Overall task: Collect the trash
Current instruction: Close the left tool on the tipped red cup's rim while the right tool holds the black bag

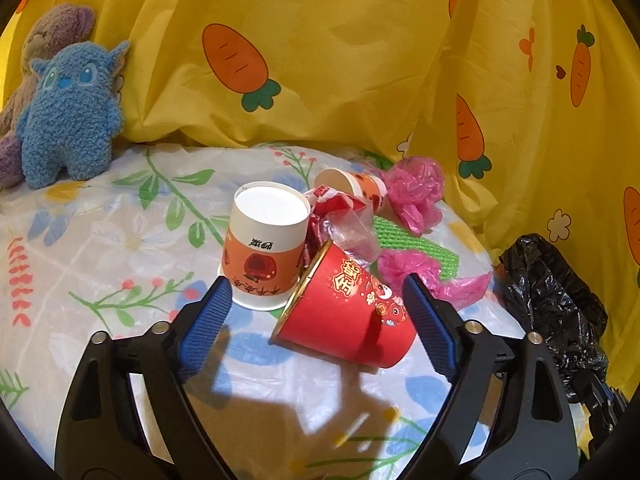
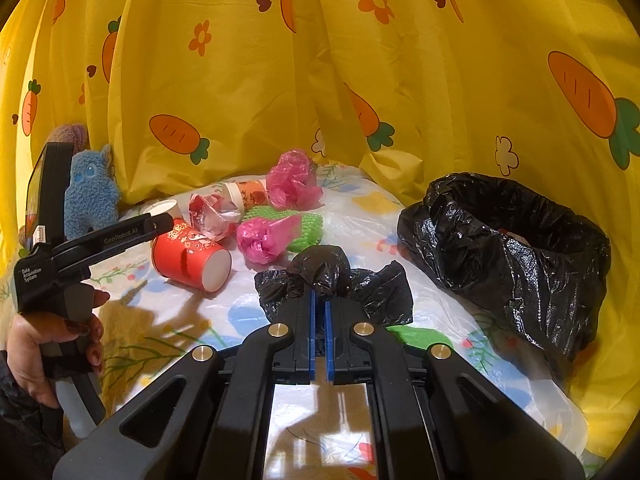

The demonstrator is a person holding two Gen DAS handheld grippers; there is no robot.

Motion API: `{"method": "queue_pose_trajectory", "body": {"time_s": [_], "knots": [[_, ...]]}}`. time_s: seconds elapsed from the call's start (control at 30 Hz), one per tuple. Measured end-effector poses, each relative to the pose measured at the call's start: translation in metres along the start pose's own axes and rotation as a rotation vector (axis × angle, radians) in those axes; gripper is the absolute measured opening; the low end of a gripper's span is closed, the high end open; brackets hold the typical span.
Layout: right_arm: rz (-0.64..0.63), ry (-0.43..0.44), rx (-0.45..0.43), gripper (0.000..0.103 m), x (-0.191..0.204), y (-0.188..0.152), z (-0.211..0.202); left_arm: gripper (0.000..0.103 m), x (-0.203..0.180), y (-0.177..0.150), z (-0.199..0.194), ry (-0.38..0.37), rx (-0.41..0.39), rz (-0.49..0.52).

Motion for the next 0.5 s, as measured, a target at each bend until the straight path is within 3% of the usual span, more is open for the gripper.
{"method": "queue_pose_trajectory", "body": {"time_s": [0.17, 0.4, 0.5], "knots": [[0.002, 0.003, 0.007, 0.004, -0.001, 0.0, 0.001, 0.054, -0.001, -0.003, 0.021, -0.038, 0.092, 0.051], [0.01, 0.0, 0.015, 0.004, 0.0, 0.0, 0.001, 0.025, -0.013, -0.012, 0.017, -0.092, 0.114, 0.149], [0.015, 0.0, 0.019, 0.004, 0.001, -0.001, 0.001, 0.017, -0.018, -0.015, 0.014, -0.114, 0.12, 0.177]]}}
Point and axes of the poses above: each gripper's, at about its wrist camera, not at the fingertips, and z roughly the way its jaws point, x to its left, y to its top, the point moved 1 cm from there along z, roughly the way its jaws point, and after that the axes turned 12 degrees about -z, right-handed, at the moved point
